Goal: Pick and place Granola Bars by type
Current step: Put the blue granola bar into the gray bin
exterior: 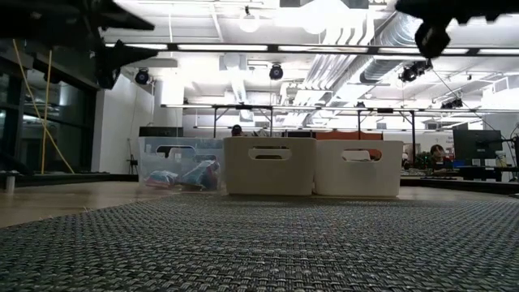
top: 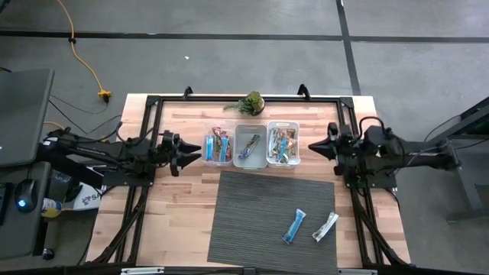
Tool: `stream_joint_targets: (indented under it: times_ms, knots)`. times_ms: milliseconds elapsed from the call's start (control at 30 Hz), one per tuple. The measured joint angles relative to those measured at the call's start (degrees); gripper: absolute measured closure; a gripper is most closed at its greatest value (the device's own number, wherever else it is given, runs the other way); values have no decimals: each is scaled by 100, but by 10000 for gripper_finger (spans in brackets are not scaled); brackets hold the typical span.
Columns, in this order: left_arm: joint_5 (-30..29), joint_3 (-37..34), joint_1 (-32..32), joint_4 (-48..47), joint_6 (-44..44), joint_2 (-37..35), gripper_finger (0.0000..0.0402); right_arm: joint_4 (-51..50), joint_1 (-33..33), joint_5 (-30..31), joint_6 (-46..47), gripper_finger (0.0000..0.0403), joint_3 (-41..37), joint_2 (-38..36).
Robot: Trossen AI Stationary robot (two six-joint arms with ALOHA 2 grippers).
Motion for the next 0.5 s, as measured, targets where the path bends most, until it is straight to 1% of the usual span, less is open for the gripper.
stream_joint_targets:
  times_ms: [133, 300, 400, 500]
  knots:
    - [12, -346, 0, 85, -45, -434, 204, -732, 0, -13, -242, 402, 926, 515]
    - [55, -676, 0, 74, -42, -974, 204, -1850, 7, -316, -260, 402, 2134, 1165]
    - [59, -920, 0, 74, -20, -1306, 204, -2293, 7, -431, -285, 402, 2736, 1484]
    - [61, -1188, 0, 82, -11, -1626, 204, -2472, 7, -470, -433, 402, 3178, 1741]
